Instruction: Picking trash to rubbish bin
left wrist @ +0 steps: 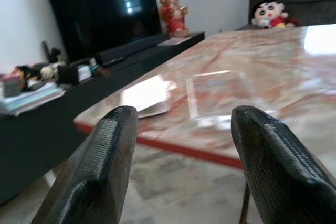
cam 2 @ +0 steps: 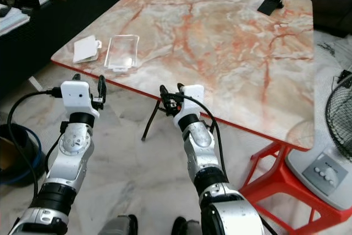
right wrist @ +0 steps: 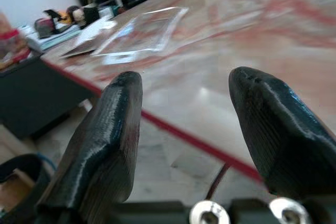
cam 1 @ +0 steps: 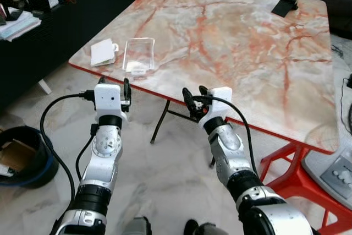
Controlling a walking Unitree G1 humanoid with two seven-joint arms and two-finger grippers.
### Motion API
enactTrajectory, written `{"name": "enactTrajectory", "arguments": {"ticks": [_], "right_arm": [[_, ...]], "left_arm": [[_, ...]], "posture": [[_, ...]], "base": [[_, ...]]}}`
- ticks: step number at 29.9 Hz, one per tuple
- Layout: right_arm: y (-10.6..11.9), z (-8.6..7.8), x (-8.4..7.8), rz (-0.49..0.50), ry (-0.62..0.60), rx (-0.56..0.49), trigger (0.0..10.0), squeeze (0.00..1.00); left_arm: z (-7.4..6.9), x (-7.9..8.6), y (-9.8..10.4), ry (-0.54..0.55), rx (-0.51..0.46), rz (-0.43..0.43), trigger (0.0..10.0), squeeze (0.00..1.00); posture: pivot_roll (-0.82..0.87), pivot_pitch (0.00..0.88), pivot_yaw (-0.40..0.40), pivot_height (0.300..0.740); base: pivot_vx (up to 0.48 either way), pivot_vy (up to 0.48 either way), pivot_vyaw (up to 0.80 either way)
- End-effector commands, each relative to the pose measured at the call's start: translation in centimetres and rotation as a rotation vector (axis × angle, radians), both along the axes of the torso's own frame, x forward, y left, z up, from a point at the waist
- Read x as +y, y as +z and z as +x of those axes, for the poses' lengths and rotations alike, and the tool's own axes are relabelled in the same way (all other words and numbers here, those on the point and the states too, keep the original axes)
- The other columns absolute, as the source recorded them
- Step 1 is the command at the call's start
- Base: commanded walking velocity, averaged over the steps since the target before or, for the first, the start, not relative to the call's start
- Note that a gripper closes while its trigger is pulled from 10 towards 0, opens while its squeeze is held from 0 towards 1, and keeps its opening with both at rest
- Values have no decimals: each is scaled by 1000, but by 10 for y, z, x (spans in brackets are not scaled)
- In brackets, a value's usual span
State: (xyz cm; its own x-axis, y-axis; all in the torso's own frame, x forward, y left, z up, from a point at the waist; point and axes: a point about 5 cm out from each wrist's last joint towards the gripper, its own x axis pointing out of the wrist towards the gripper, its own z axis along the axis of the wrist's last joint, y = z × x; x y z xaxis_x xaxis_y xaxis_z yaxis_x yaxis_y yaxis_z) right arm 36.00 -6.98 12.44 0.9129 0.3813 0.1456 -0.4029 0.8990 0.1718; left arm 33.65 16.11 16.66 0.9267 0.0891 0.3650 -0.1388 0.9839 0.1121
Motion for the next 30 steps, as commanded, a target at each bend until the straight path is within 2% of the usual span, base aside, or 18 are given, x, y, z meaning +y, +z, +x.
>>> {"name": "enactTrajectory", "arguments": {"ticks": [1,20,24,30], "right_arm": [[4,1,4,3,13,-7,10000,0],[5,0,7,2,21,-16,10000,0],[7,0,8,-33,25,-33,10000,0],[8,1,9,-10,24,-28,10000,0]], "left_arm": [[-1,1,3,4,-9,-11,10000,0],[2,4,7,29,-1,-11,10000,0],[3,6,8,48,6,-8,10000,0],[3,7,7,53,9,-8,10000,0]], "posture": [[123,181,-43,740],[126,180,-37,740],[127,179,-36,740],[130,179,-36,740]], "base": [[0,0,0],[0,0,0],[276,0,123],[319,0,263]]}}
